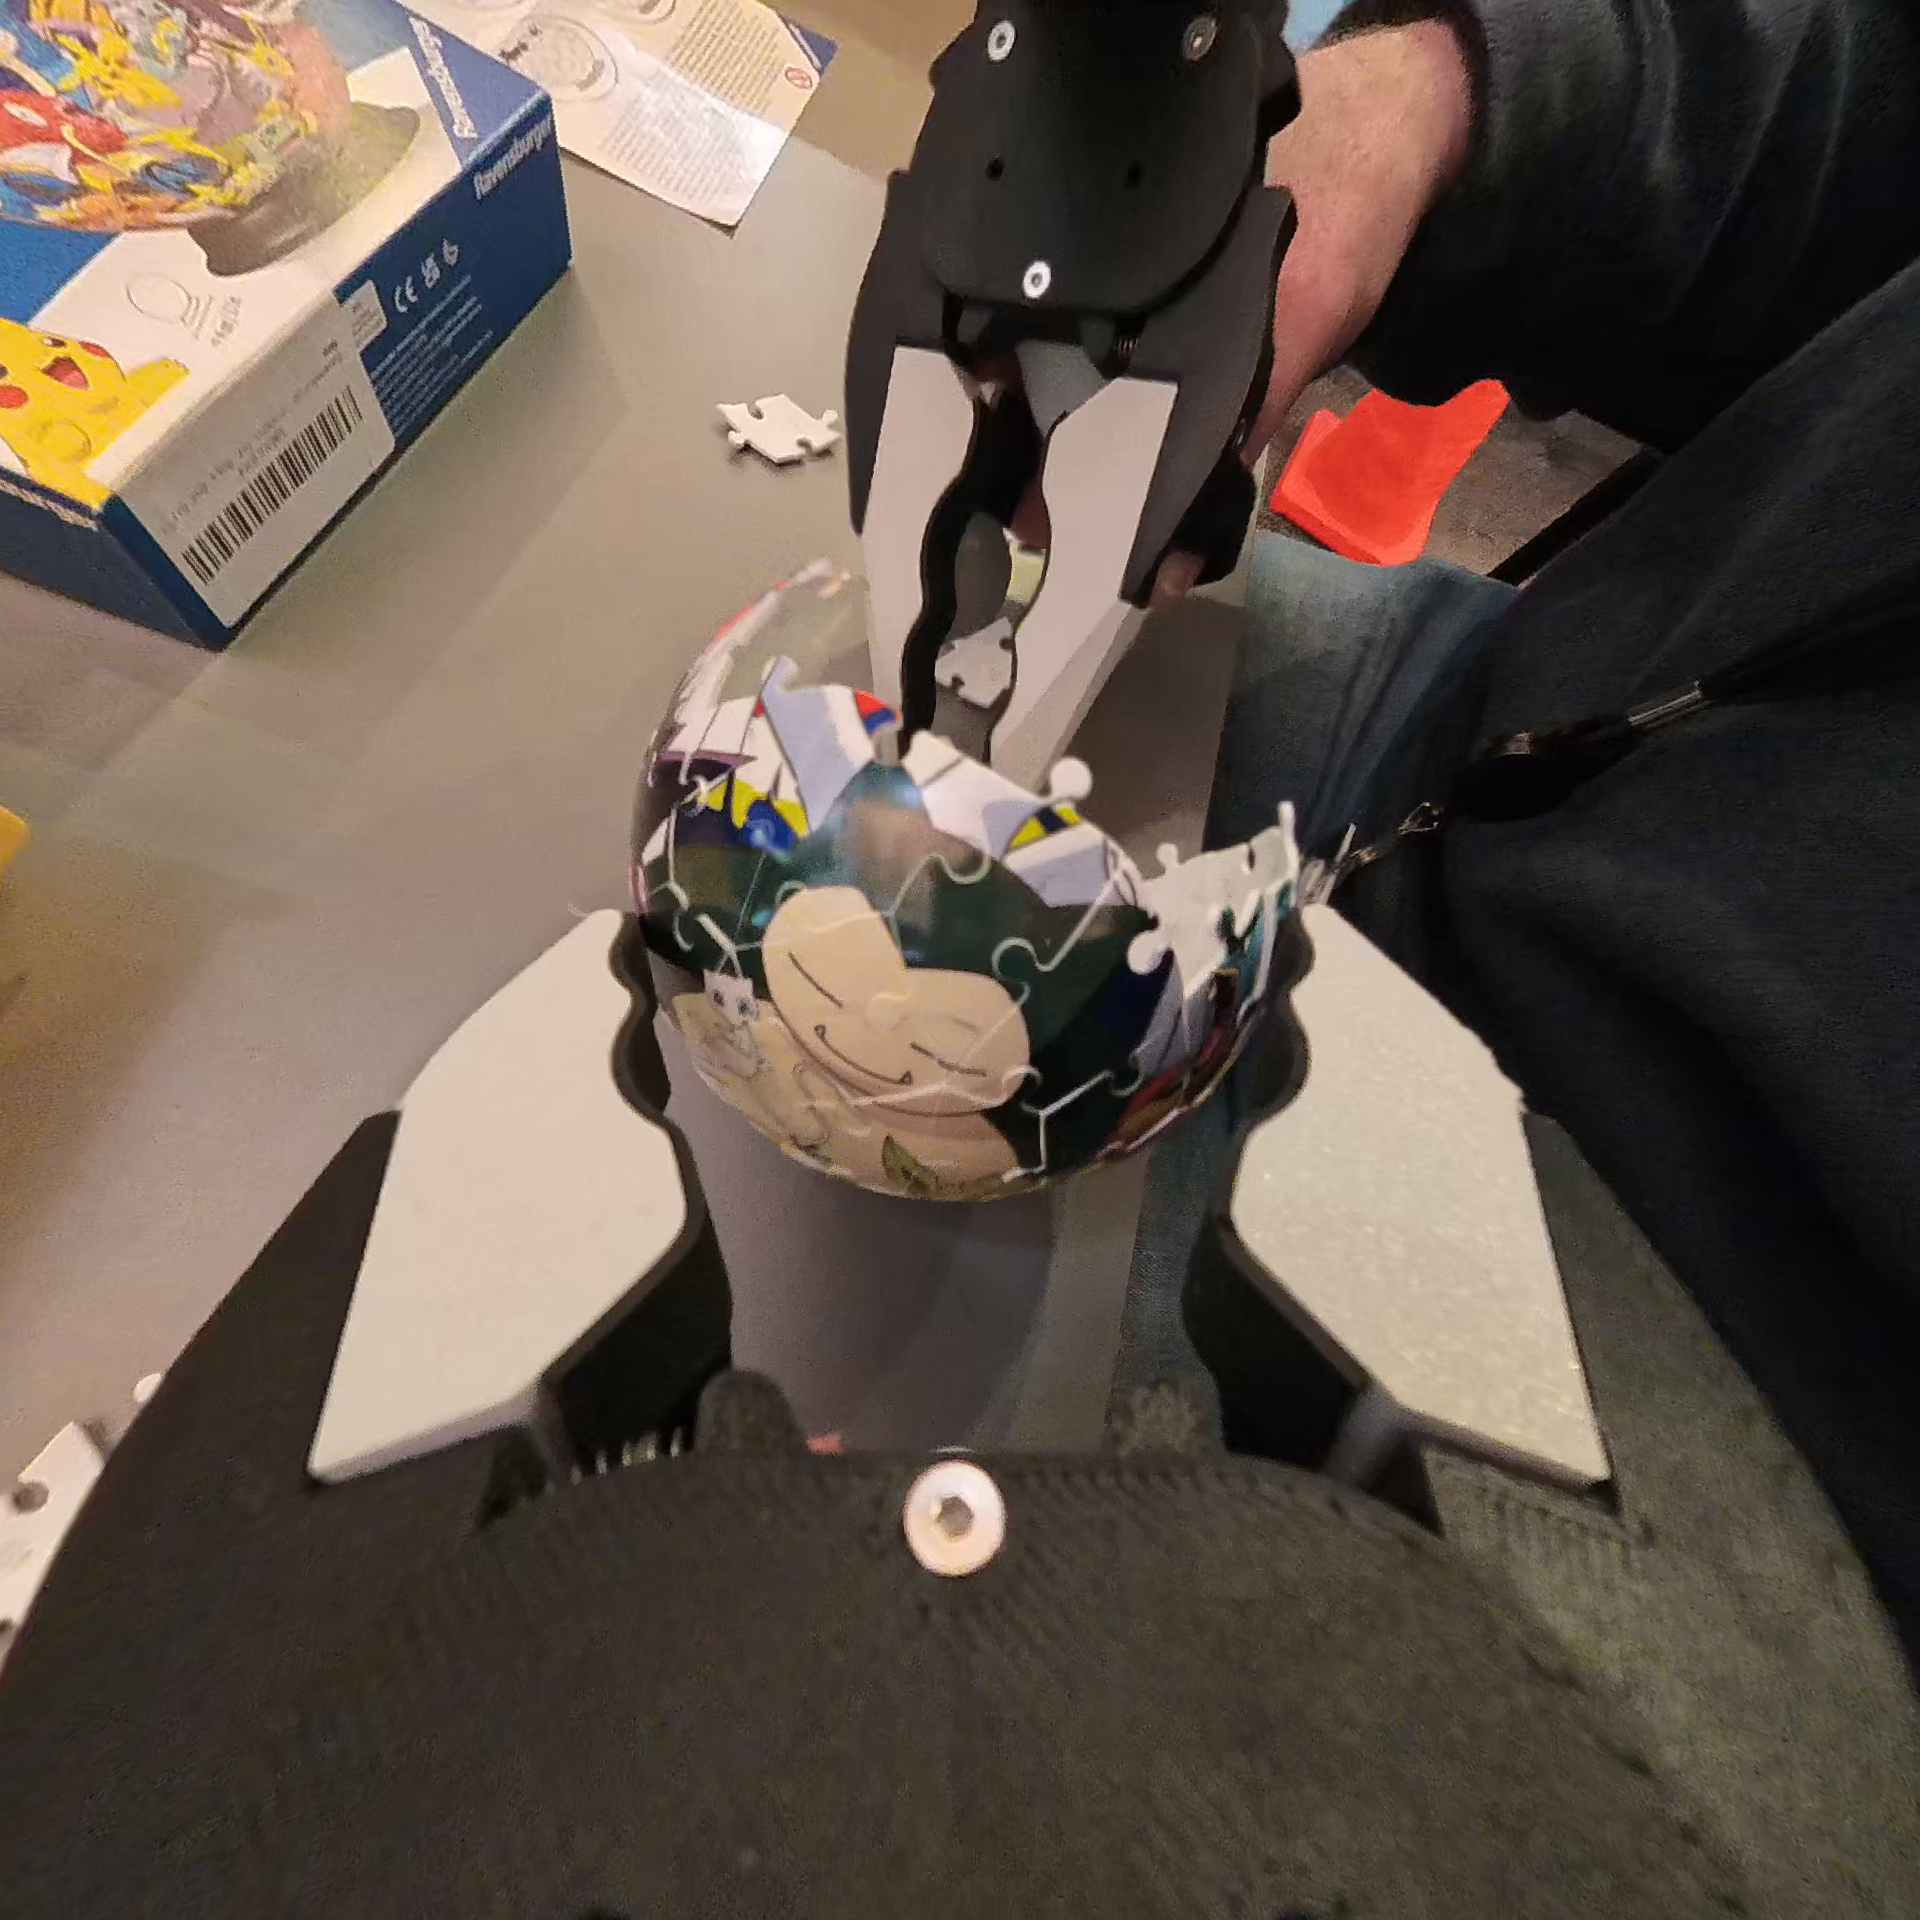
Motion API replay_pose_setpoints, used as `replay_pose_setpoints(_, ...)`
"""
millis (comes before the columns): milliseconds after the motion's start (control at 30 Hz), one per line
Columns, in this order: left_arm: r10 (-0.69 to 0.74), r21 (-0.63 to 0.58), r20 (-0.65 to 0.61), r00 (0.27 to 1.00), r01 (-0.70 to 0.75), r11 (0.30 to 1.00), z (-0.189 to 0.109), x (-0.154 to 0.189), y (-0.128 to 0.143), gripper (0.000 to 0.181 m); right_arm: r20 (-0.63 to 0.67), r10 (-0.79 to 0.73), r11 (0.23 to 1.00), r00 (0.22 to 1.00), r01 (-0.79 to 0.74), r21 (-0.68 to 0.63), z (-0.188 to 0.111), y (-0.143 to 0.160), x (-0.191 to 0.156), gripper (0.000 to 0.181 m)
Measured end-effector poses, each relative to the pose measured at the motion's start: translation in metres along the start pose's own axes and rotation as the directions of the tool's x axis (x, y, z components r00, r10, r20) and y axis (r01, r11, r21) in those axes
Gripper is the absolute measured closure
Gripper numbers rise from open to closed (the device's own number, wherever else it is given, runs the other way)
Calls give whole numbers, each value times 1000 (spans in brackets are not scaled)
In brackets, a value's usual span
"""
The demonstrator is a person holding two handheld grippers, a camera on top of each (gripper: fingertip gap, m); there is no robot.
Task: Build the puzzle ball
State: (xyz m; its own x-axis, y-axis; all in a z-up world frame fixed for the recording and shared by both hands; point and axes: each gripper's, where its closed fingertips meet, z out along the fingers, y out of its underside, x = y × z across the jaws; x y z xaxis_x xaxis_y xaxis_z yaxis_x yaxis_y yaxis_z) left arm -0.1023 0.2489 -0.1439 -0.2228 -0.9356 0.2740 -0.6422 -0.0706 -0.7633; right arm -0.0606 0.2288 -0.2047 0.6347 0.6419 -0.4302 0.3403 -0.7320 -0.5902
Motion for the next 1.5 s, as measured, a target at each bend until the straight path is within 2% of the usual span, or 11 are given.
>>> replay_pose_setpoints(200,-13,9,23,1000,13,1000,-5,0,0,70,19,-37,998,999,38,-45,10,-3,-2,157)
replay_pose_setpoints(500,16,65,10,1000,-17,998,-14,3,7,63,31,-22,999,999,23,-33,15,0,0,158)
replay_pose_setpoints(600,52,10,65,997,-53,999,-16,-4,22,55,33,-19,999,999,20,-29,14,1,1,158)
replay_pose_setpoints(767,40,-35,163,986,-35,999,-32,-25,47,61,43,-17,1000,999,18,-13,14,-2,0,157)
replay_pose_setpoints(900,55,-35,168,984,-50,998,-35,-27,54,67,49,-9,1000,999,10,-6,12,-3,0,156)
replay_pose_setpoints(1067,97,-27,121,988,-94,995,-20,-19,52,64,45,-2,1000,999,1,16,4,-7,1,153)
replay_pose_setpoints(1267,137,-24,75,988,-135,991,-4,-14,49,55,-14,3,999,1000,-2,49,-23,-6,8,149)
replay_pose_setpoints(1400,150,-1,63,987,-150,989,-1,-11,46,54,-121,59,989,991,-42,139,-73,-3,31,147)
replay_pose_setpoints(1500,154,6,53,987,-155,988,2,-9,45,54,-177,76,985,981,-46,167,-104,12,42,147)
